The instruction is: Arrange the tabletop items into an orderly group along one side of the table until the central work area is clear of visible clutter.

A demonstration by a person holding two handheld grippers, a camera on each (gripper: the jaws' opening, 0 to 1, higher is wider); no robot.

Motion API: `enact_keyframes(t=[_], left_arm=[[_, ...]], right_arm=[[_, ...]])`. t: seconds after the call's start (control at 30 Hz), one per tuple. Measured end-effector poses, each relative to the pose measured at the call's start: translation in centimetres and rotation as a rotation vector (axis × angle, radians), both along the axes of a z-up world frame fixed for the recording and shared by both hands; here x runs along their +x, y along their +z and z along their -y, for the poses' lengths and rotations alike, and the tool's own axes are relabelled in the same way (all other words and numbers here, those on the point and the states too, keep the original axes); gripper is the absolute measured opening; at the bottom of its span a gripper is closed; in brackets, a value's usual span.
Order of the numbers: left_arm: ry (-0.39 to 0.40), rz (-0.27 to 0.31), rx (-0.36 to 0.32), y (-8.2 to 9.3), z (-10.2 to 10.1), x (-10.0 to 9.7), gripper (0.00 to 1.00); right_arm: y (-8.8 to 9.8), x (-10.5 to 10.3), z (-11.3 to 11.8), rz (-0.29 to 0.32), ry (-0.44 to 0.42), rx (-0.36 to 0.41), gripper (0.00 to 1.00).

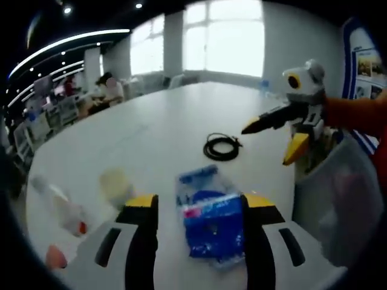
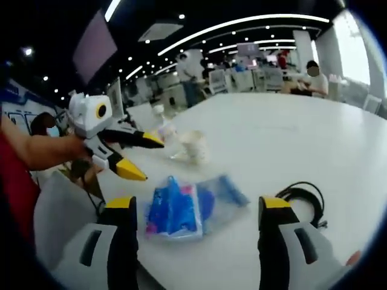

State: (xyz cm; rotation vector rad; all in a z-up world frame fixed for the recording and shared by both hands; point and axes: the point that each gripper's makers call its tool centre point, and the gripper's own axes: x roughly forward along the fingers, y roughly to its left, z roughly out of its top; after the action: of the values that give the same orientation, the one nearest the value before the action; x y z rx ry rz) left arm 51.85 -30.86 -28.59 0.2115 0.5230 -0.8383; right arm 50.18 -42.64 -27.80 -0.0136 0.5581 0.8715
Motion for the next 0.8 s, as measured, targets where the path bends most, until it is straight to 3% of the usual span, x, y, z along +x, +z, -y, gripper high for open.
enact_keyframes(t=[0.5,0.8], left_arm=[[-0.077,-0.050,0.104,-3.4,-1.7,-1.5,0.49],[-0.107,-0.069,0.125,-4.6,-1.7,-1.1,0.47]], right_arm=[[-2.1,-4.1,-2.8,-0.071,0.066,-0.082,0.79],[-4.7,-6.2,-3.6,-0.192,0.060,-0.137,0.72]])
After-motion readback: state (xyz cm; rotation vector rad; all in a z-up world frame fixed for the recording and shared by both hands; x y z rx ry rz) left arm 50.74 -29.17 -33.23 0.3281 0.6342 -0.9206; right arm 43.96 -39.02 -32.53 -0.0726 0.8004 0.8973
